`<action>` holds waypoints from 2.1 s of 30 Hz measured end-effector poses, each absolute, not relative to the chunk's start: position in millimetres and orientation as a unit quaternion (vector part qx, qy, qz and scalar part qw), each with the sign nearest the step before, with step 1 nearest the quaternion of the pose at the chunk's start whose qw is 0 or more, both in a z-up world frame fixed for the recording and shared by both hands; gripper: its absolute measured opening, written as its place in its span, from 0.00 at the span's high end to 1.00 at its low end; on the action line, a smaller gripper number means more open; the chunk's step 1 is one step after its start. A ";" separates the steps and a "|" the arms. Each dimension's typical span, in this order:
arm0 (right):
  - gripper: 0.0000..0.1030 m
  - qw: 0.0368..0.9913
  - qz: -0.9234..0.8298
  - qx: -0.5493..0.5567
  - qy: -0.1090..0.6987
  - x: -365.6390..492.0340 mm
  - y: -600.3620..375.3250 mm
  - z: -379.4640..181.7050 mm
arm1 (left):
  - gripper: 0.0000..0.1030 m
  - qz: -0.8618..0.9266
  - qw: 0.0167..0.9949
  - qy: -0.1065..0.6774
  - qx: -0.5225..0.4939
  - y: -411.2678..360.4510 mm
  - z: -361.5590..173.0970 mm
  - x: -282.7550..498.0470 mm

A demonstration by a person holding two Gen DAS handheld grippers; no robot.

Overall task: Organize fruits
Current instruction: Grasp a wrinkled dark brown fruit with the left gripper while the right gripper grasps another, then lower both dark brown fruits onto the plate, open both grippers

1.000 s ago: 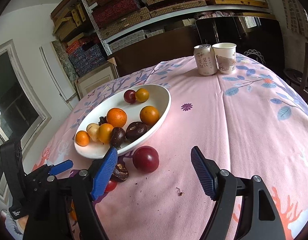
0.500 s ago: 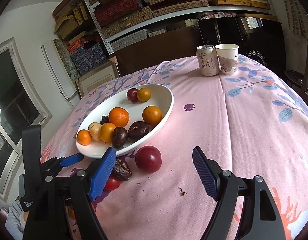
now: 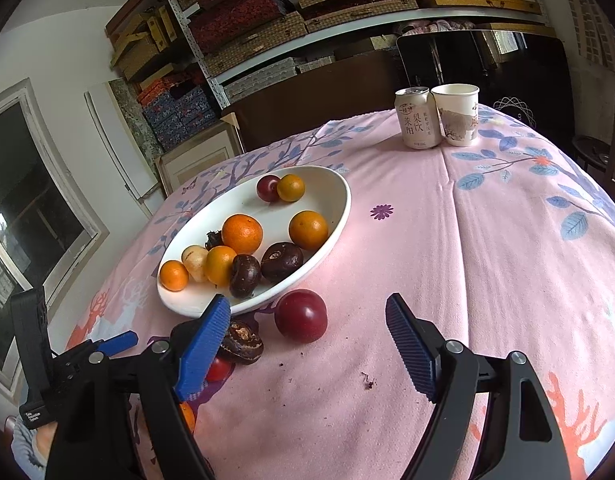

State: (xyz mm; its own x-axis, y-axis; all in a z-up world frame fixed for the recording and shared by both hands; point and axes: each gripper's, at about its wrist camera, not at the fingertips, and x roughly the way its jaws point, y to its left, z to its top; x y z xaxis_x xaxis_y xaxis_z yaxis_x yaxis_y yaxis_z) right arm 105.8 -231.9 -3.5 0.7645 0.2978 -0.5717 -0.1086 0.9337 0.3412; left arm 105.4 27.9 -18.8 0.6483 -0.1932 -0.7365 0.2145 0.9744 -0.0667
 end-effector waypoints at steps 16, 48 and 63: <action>0.21 0.924 0.110 0.138 0.339 108.3 -228.2 -8.6 | 0.22 -0.090 0.898 0.426 0.070 4.3 -33.3 130.2; 0.50 0.890 0.193 0.109 0.398 131.3 -165.7 -36.3 | 0.13 -0.108 0.894 0.433 0.032 11.2 -33.6 126.8; 0.60 0.885 0.200 0.125 0.401 119.8 -176.2 -33.7 | 0.25 -0.138 0.893 0.429 0.003 16.7 -32.3 125.0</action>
State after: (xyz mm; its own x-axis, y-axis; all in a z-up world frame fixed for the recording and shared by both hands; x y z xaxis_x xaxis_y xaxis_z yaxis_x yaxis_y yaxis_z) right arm 119.8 -176.2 -33.7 0.5985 0.4543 -0.6599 -0.2547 0.8888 0.3810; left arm 125.0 16.7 -32.3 0.5936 -0.2442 -0.7668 0.2486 0.9619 -0.1139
